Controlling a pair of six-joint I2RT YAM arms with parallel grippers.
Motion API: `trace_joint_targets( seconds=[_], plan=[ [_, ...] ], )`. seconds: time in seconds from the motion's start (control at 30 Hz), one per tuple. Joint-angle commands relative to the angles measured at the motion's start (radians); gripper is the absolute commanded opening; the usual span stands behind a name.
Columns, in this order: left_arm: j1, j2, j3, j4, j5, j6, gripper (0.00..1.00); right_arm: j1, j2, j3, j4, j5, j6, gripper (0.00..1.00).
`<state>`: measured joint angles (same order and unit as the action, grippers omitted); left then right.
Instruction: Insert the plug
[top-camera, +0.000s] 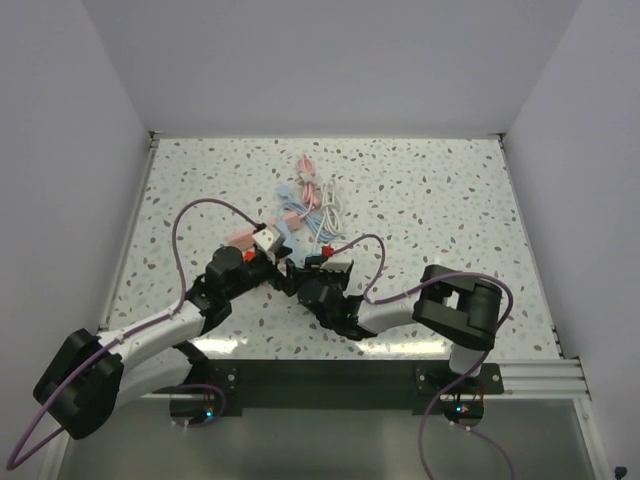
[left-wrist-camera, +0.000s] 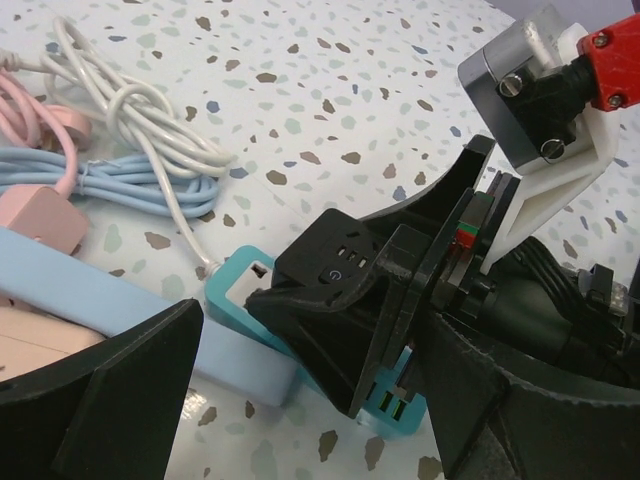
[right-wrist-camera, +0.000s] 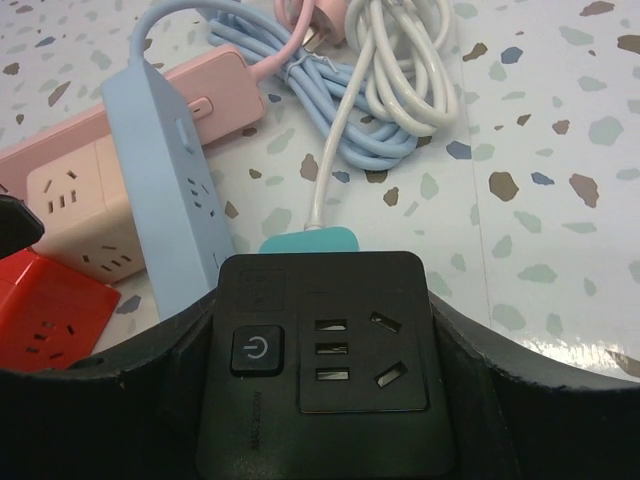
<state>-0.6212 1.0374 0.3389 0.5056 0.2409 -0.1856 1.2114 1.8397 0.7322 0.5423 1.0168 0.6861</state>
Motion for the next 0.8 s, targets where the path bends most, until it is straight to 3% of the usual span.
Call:
trace_joint_targets(
  seconds=[0.0, 0.3, 0.77],
  plan=[
    [0.066, 0.000, 0.011, 0.073, -0.101, -0.046, 0.90, 0.187, 0.132, -0.102, -0.620, -0.271, 0.078, 0.00],
    [0.189, 0.007, -0.006, 0.100, 0.020, -0.127, 0.90, 0.304, 0.199, -0.039, -0.731, -0.196, 0.200, 0.00],
    [0.235, 0.016, -0.012, 0.114, 0.051, -0.153, 0.90, 0.364, 0.208, -0.046, -0.757, -0.218, 0.309, 0.00]
  ],
)
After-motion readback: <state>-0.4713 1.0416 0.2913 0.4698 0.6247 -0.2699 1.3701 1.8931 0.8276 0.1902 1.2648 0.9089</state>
